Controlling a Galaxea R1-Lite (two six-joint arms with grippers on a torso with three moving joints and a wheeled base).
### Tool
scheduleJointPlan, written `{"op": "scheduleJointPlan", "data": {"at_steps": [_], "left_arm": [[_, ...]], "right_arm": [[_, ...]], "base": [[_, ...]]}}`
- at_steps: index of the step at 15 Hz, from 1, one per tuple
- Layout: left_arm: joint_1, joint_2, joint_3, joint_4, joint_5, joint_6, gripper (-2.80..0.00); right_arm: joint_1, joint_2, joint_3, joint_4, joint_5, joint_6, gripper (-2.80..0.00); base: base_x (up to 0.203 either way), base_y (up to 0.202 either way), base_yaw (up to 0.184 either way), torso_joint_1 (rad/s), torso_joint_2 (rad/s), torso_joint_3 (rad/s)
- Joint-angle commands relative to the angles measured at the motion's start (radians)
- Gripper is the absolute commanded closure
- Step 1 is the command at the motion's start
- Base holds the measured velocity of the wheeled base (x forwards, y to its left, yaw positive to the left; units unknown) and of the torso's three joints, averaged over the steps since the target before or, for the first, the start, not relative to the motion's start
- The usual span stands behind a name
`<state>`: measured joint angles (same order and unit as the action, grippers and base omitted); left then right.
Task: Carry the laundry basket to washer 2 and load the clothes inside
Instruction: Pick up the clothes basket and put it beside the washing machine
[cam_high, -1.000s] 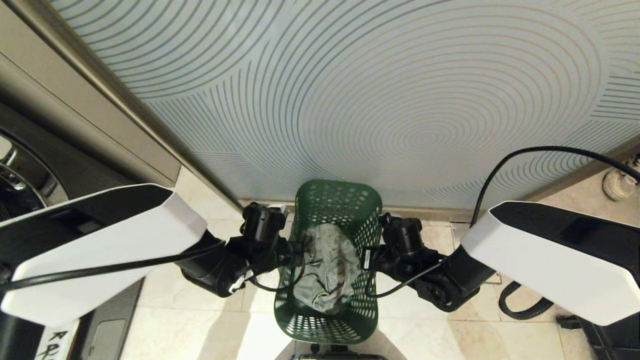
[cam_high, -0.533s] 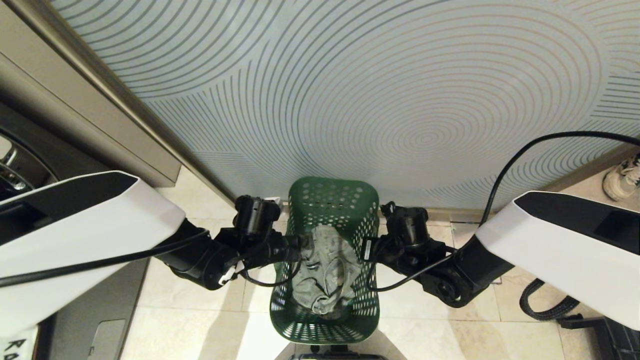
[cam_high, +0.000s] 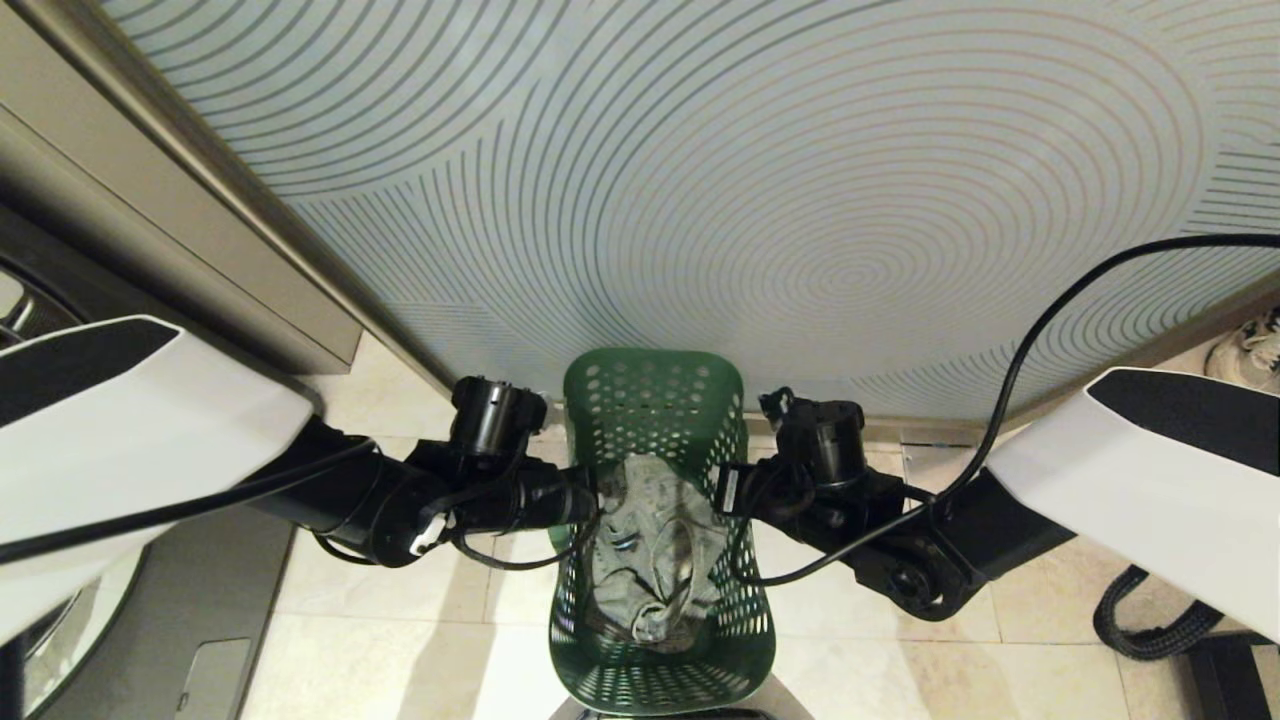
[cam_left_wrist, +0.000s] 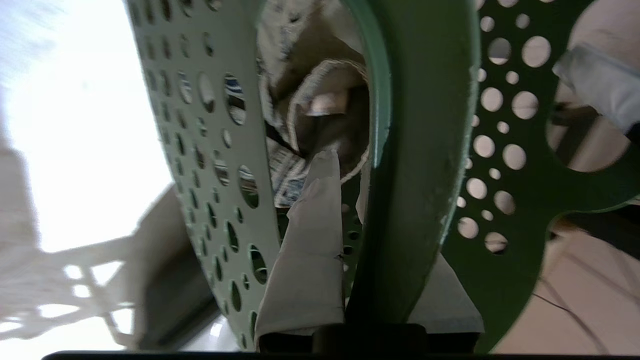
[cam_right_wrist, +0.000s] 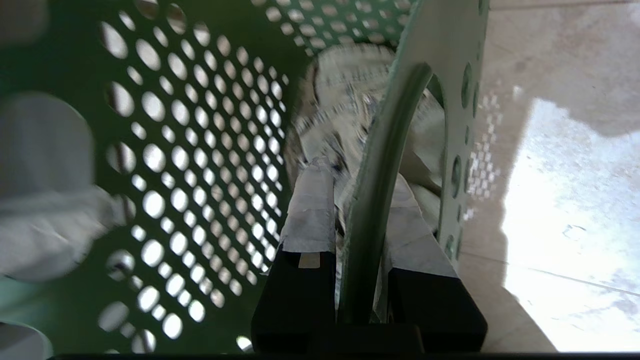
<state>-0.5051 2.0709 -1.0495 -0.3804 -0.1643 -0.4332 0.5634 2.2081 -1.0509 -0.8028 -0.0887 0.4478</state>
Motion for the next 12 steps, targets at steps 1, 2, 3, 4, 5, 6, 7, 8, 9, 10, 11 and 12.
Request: {"op": "scheduleJointPlan", "data": {"at_steps": [1, 2, 3, 4, 5, 6, 7, 8, 9, 10, 11, 12], "left_arm": [[0.001, -0.036, 0.012, 0.009, -0.052, -0.039, 0.00], [0.003, -0.047, 0.017, 0.028, -0.081, -0.047, 0.00], [0.005, -0.057, 0.025, 0.043, -0.104, -0.048, 0.00], [0.005, -0.066, 0.031, 0.046, -0.121, -0.052, 0.00], [0.005, -0.080, 0.035, 0.047, -0.143, -0.062, 0.00], [0.005, -0.097, 0.041, 0.047, -0.154, -0.074, 0.00], [0.005, -0.120, 0.052, 0.047, -0.163, -0.080, 0.00], [0.005, -0.143, 0.073, 0.040, -0.167, -0.082, 0.00], [0.005, -0.165, 0.090, 0.038, -0.168, -0.082, 0.00], [0.001, -0.181, 0.106, 0.038, -0.167, -0.078, 0.00], [-0.001, -0.191, 0.113, 0.038, -0.167, -0.077, 0.00], [-0.001, -0.199, 0.116, 0.038, -0.167, -0.077, 0.00]], "right_arm": [[0.007, -0.054, 0.008, -0.004, 0.002, 0.014, 0.00], [0.014, -0.069, 0.012, -0.003, 0.005, 0.016, 0.00], [0.021, -0.079, 0.017, -0.002, 0.006, 0.016, 0.00], [0.028, -0.084, 0.020, 0.000, 0.006, 0.017, 0.00], [0.038, -0.096, 0.026, 0.002, 0.006, 0.016, 0.00], [0.046, -0.109, 0.037, 0.002, 0.006, 0.016, 0.00], [0.051, -0.130, 0.048, 0.003, 0.006, 0.015, 0.00], [0.055, -0.155, 0.056, 0.005, 0.006, 0.014, 0.00], [0.056, -0.179, 0.063, 0.012, 0.006, 0.014, 0.00], [0.057, -0.196, 0.068, 0.021, 0.006, 0.014, 0.00], [0.058, -0.199, 0.072, 0.026, 0.006, 0.014, 0.00], [0.059, -0.199, 0.072, 0.027, 0.006, 0.011, 0.00]], "base": [[0.000, 0.000, 0.000, 0.000, 0.00, 0.000], [0.000, 0.000, 0.000, 0.000, 0.00, 0.000], [0.000, 0.000, 0.000, 0.000, 0.00, 0.000], [0.000, 0.000, 0.000, 0.000, 0.00, 0.000], [0.000, 0.000, 0.000, 0.000, 0.00, 0.000], [0.000, 0.000, 0.000, 0.000, 0.00, 0.000], [0.000, 0.000, 0.000, 0.000, 0.00, 0.000], [0.000, 0.000, 0.000, 0.000, 0.00, 0.000], [0.000, 0.000, 0.000, 0.000, 0.00, 0.000], [0.000, 0.000, 0.000, 0.000, 0.00, 0.000], [0.000, 0.000, 0.000, 0.000, 0.00, 0.000], [0.000, 0.000, 0.000, 0.000, 0.00, 0.000]]}}
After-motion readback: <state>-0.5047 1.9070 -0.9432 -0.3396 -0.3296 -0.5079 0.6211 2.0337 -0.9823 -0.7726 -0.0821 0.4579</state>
